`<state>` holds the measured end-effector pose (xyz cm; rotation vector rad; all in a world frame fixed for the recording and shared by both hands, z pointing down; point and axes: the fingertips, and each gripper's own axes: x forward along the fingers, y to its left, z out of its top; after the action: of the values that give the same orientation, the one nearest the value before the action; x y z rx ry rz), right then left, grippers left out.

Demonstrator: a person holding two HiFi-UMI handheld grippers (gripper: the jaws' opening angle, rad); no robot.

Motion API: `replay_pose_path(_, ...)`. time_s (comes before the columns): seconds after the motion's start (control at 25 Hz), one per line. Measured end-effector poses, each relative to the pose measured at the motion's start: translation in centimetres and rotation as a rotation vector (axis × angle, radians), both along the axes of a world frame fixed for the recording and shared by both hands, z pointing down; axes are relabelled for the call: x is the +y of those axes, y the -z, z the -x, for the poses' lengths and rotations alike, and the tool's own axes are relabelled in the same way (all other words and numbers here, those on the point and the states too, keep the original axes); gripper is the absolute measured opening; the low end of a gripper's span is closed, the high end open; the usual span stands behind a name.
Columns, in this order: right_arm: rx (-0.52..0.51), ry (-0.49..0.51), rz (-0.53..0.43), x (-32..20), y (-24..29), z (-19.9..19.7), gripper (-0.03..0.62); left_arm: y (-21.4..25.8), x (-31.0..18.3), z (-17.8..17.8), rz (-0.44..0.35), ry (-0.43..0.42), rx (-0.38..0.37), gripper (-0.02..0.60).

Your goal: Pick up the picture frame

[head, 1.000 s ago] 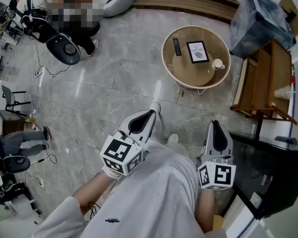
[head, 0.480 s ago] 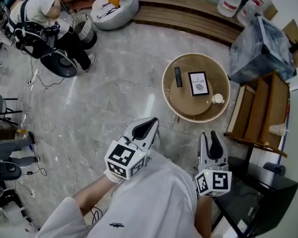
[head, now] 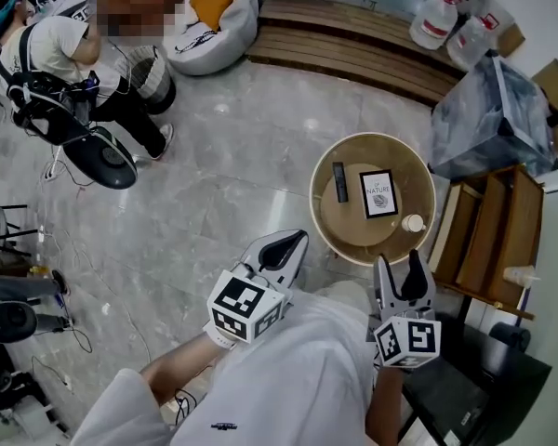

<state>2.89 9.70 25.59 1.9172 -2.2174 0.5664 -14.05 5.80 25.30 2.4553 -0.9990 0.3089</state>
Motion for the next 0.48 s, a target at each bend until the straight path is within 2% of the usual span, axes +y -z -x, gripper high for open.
replay_pose_path(0.24, -0.073, 0.004, 0.063, -2.5, -2.4, -1.4, 0.264, -1.1, -3.1, -1.9, 0.039, -0.023, -0.019, -0.009)
replay_pose_path(0.48, -0.035, 0.008, 0.102, -3.7, -4.3, -4.8, 0.264, -2.9, -4.2, -5.0, 0.089, -0.046, -0.047, -0.009)
